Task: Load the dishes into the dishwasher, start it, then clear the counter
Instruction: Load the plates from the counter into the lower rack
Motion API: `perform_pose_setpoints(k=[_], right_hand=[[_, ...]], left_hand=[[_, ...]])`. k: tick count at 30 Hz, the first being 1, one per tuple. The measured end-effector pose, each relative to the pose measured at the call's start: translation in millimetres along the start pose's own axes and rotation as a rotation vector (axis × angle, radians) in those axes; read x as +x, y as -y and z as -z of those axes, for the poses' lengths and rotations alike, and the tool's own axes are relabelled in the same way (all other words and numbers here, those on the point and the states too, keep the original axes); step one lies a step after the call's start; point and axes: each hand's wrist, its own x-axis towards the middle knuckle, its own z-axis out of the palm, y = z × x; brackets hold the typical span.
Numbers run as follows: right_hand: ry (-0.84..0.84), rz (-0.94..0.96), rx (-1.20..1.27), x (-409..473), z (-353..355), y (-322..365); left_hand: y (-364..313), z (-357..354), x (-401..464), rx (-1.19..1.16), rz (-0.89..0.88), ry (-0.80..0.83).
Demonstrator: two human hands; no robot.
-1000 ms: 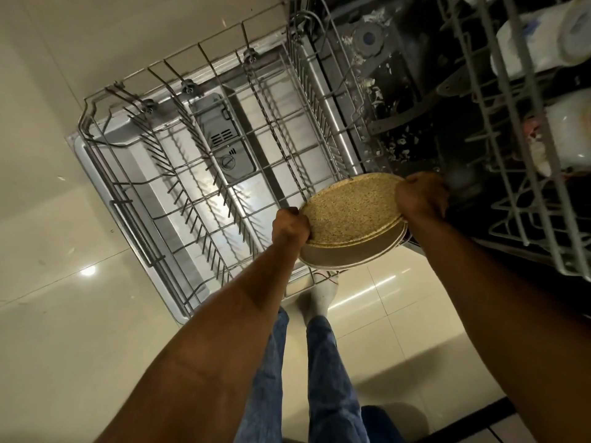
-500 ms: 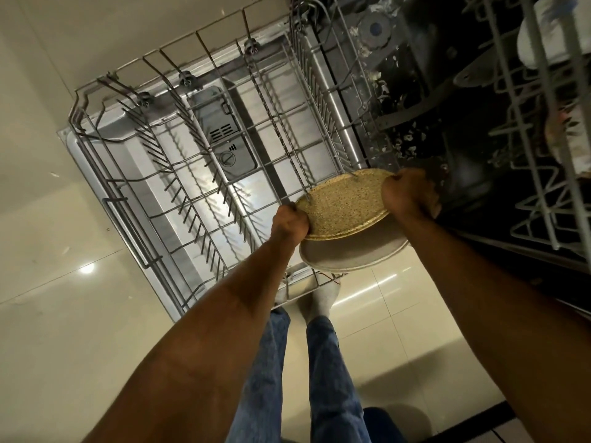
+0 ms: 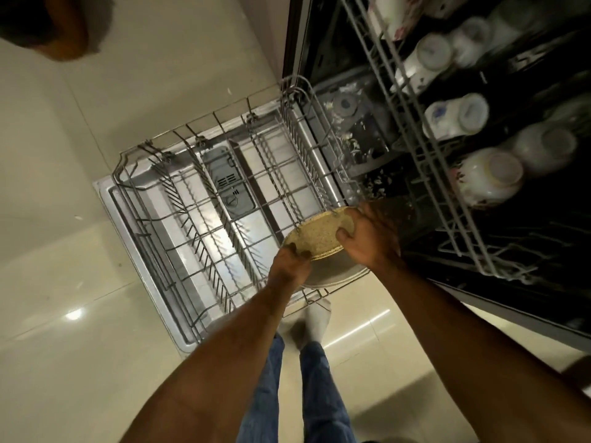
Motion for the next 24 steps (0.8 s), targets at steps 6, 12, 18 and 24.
perform_pose_setpoints(k=[6, 12, 18, 24], right_hand=[[-0.02, 0.066, 0.012, -29, 37, 13], [-0.085, 0.077, 0.069, -72, 85, 32], [-0.085, 0.085, 0.132, -122, 133, 57], [-0.131, 0.143, 0.248, -174, 173, 71]], left_hand=[[-14, 17, -33, 0.347, -0.296, -0.135], [-33, 57, -93, 0.664, -0.456, -0.198], [-49, 98, -164, 0.746, -0.559, -0.331], [-59, 125, -239, 0.774, -0.578, -0.455]])
